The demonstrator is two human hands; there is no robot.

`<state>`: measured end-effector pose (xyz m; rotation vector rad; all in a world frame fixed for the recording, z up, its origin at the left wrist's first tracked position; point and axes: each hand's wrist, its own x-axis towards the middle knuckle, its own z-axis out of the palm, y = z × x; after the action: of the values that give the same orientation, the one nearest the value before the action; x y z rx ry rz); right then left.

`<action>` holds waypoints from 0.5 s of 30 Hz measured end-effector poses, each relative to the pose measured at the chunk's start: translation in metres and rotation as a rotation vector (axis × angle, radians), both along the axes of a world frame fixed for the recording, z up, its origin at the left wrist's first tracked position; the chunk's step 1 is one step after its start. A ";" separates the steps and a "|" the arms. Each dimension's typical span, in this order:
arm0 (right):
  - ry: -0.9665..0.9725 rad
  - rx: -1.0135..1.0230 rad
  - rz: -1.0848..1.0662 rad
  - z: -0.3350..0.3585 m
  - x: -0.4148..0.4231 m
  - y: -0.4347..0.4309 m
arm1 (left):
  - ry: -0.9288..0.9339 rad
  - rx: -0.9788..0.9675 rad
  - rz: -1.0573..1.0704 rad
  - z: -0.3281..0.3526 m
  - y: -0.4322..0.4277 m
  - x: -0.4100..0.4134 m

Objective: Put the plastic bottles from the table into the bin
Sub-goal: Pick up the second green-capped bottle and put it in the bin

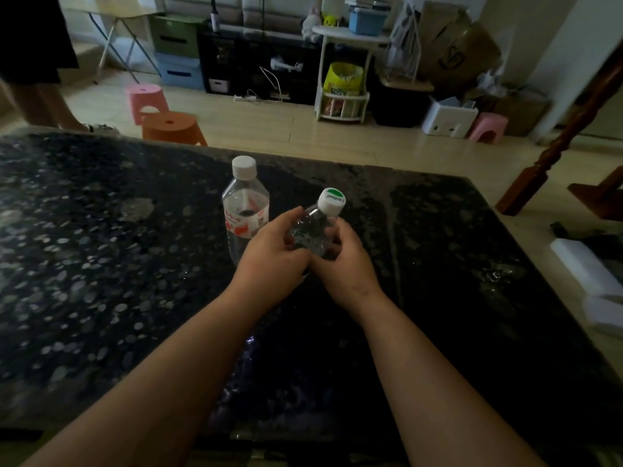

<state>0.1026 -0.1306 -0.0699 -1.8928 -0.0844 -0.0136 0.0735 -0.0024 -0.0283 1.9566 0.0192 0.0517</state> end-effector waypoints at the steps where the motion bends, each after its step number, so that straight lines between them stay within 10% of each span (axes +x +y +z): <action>1: 0.001 -0.004 -0.004 0.002 -0.002 -0.004 | 0.005 0.001 -0.008 0.001 -0.002 -0.001; 15: -0.039 -0.006 -0.077 0.028 -0.031 -0.069 | -0.053 -0.078 -0.123 0.013 -0.053 -0.010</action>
<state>0.0713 -0.1995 -0.0423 -1.9012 -0.0389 -0.1029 0.0637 -0.0550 -0.0157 1.8744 -0.1324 0.0213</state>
